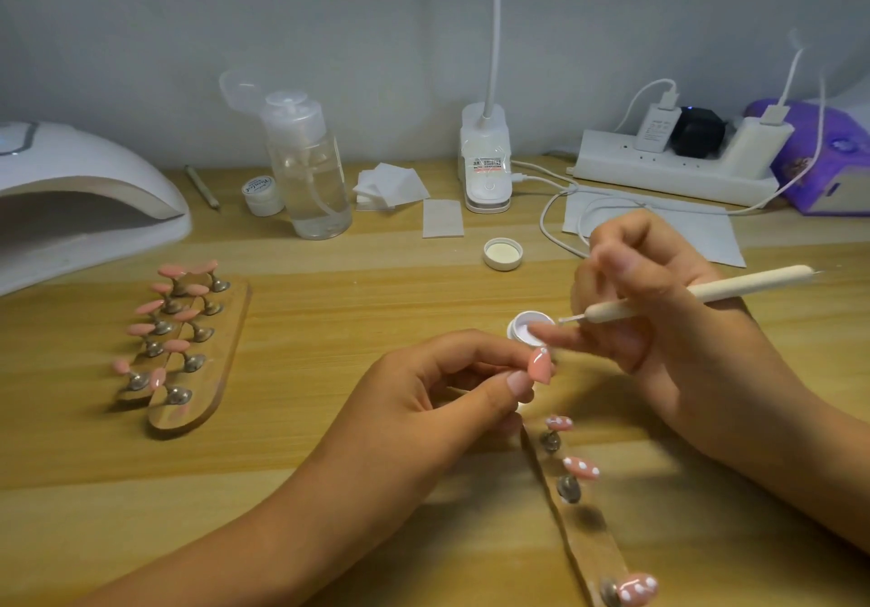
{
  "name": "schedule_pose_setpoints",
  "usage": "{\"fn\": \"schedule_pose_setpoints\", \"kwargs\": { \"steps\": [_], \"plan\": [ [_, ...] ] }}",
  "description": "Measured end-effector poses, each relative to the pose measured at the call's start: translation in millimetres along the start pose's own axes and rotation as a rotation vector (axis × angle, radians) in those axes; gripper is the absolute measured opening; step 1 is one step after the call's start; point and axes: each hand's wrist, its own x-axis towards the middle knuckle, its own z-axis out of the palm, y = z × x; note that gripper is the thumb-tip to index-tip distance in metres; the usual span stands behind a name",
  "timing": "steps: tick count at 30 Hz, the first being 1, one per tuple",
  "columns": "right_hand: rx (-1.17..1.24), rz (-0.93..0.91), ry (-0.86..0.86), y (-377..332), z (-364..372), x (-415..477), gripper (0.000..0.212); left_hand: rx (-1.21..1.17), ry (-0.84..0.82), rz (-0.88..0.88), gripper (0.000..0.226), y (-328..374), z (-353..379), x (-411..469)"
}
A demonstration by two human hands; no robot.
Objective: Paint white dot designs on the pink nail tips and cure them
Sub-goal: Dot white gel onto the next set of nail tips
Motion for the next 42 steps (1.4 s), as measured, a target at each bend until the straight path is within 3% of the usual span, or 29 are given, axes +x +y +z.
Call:
{"fn": "schedule_pose_setpoints", "kwargs": {
  "steps": [7, 15, 27, 31, 36, 42],
  "plan": [
    [-0.439, -0.081, 0.178, -2.5, -17.6, 6.9, 0.018, -0.017, 0.003, -0.023, 0.011, 1.5, -0.6, -0.8],
    [-0.793, -0.177, 0.044, 7.7, -9.7, 1.3, 0.009, 0.100, 0.047, -0.003, 0.008, 6.3, 4.6, -5.3],
    [-0.983, -0.211, -0.066, 11.0, -11.8, 4.4, 0.019, -0.010, 0.044, -0.047, 0.011, 0.2, 2.5, -1.1],
    [-0.944, -0.212, -0.042, 10.9, -11.5, 3.9, 0.017, -0.086, 0.045, -0.051, 0.011, 1.5, 1.0, 0.0],
    [-0.717, -0.226, 0.065, 6.9, -11.8, 3.1, 0.004, -0.101, 0.023, -0.029, 0.013, 2.1, 1.2, 0.0],
    [-0.382, -0.167, 0.172, 1.8, -15.6, 0.5, 0.017, -0.093, -0.003, -0.029, 0.015, 0.9, 1.2, 0.7]
  ]
}}
